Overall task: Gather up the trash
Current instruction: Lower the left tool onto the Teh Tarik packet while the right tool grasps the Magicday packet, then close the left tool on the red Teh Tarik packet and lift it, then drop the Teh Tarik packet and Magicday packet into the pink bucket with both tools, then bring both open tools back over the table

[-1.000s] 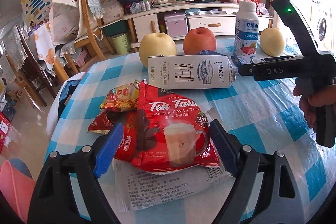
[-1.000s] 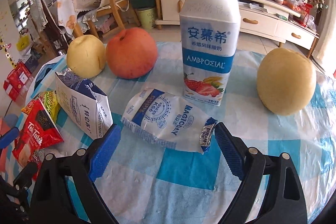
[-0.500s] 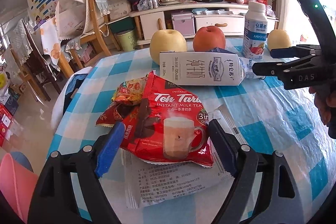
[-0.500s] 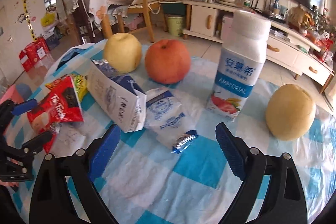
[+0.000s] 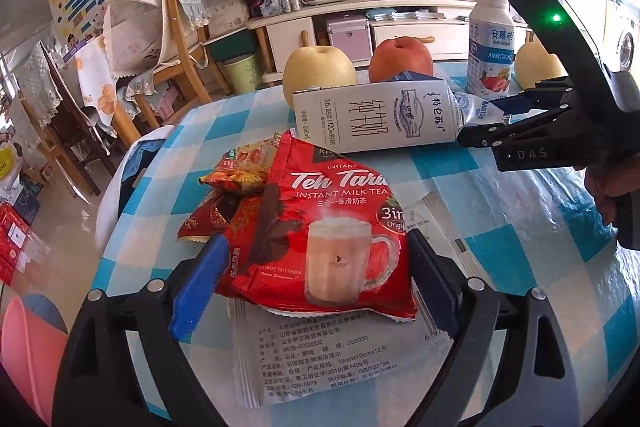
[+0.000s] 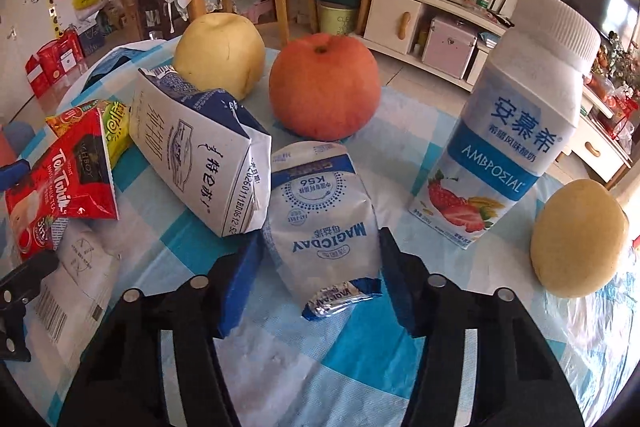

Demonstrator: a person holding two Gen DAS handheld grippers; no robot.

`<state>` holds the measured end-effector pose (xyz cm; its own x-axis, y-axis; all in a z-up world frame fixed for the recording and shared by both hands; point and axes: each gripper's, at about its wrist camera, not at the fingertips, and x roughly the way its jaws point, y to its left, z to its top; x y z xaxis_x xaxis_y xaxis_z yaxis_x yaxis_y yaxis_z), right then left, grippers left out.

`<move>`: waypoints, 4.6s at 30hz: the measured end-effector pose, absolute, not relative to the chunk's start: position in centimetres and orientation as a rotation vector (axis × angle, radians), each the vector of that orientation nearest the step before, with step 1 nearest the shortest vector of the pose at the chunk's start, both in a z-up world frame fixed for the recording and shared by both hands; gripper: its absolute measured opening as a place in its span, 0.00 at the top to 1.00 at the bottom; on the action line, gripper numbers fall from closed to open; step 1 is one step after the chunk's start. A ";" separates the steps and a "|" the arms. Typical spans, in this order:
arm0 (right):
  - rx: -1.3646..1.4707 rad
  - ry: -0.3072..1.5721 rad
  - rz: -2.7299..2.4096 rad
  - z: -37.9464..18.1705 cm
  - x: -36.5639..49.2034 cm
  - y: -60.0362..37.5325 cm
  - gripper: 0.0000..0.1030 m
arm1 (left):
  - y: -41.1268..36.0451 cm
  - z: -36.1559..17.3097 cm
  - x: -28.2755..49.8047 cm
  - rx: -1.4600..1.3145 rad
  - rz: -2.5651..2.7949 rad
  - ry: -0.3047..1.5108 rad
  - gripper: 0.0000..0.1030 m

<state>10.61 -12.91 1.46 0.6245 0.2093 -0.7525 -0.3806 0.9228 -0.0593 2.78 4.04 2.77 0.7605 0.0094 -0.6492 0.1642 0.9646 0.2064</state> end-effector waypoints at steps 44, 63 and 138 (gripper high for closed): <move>0.138 0.828 0.188 3.5 -11.0 -11.6 0.44 | 8.0 5.4 -8.2 0.043 -0.248 0.630 0.31; 0.098 0.829 0.186 4.6 -16.9 -8.2 0.44 | 12.7 4.5 -11.6 -0.138 -0.332 0.749 0.73; 0.168 0.799 0.563 12.2 -9.1 19.0 0.12 | 40.0 7.0 -11.4 -0.657 0.525 0.474 0.15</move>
<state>-9.14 18.98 12.17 0.5598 0.5374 -0.6307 -0.4134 0.8408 0.3494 -11.44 40.03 6.96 0.7685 0.3029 -0.5636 -0.5913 0.6728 -0.4447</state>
